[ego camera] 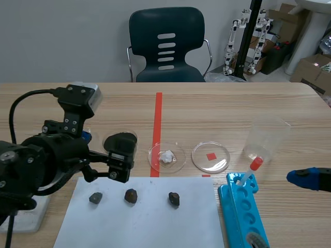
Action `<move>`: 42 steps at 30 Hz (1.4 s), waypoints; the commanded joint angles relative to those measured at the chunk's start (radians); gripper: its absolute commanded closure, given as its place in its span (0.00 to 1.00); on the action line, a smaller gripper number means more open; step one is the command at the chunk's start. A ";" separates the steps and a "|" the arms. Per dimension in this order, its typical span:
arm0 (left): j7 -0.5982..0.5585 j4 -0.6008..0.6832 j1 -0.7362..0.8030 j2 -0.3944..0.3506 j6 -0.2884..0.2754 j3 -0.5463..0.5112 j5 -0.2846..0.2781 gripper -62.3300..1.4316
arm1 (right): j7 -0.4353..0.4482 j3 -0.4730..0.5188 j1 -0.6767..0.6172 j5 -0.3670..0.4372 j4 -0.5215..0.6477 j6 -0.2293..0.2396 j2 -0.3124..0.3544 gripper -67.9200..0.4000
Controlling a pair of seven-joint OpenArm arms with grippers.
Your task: Return to the home posture
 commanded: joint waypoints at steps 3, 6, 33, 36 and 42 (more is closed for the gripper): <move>-0.079 0.047 0.058 -0.058 -0.061 -0.061 -0.012 0.03 | 0.011 0.000 0.006 0.008 0.006 0.000 0.000 0.14; -0.150 0.076 0.119 -0.095 -0.135 -0.124 -0.043 0.03 | 0.011 0.000 0.006 0.008 0.006 0.000 0.000 0.14; -0.632 0.185 0.787 -0.247 -0.488 -0.731 -0.263 0.03 | 0.011 0.000 0.006 0.008 0.006 0.000 0.000 0.14; -0.631 0.185 0.806 -0.247 -0.491 -0.753 -0.262 0.03 | 0.011 0.000 0.006 0.007 0.006 0.000 0.000 0.14; -0.631 0.186 0.820 -0.247 -0.491 -0.790 -0.262 0.03 | 0.011 0.000 0.006 0.008 0.006 0.000 0.000 0.14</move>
